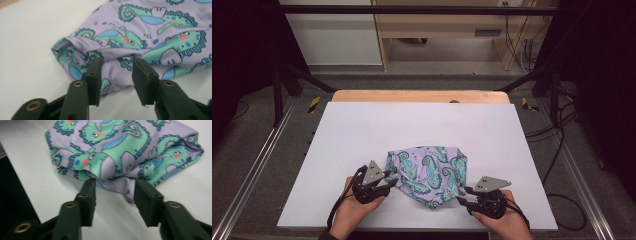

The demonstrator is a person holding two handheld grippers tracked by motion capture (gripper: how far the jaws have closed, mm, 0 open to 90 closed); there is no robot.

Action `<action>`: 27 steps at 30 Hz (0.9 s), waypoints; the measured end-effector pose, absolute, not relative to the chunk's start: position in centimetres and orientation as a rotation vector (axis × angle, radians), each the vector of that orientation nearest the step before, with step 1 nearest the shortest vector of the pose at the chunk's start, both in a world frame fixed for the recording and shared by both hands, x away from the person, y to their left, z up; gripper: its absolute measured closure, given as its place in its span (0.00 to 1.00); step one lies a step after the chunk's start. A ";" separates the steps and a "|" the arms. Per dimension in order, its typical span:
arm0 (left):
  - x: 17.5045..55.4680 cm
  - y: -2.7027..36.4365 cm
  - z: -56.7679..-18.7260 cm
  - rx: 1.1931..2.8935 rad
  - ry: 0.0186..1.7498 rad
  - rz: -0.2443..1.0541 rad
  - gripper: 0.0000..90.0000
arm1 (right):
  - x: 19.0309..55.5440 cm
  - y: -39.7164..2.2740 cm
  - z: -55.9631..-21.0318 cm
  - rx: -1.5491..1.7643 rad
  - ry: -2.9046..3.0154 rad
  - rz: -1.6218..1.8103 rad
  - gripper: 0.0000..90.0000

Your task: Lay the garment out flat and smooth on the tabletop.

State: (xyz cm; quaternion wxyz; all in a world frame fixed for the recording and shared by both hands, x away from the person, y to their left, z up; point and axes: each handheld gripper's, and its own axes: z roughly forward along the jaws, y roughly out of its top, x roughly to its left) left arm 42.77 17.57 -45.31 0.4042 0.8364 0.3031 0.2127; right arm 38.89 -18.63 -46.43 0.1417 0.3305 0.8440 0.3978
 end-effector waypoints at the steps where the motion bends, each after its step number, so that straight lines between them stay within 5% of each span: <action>1: 42.9 17.6 -45.2 2.111 0.771 0.548 0.63 | 38.8 -18.5 -46.4 0.944 2.440 1.144 0.54; 8: 44.3 17.6 -45.3 2.104 0.815 0.554 0.51 | 39.6 -16.7 -45.9 0.896 2.432 1.157 0.45; 20: 45.8 16.9 -46.0 2.149 0.776 0.548 0.54 | 41.9 -14.5 -43.9 0.817 2.426 1.221 0.90; 27: 45.6 16.6 -46.0 2.176 0.760 0.583 0.57 | 42.6 -14.5 -43.1 0.825 2.406 1.264 0.95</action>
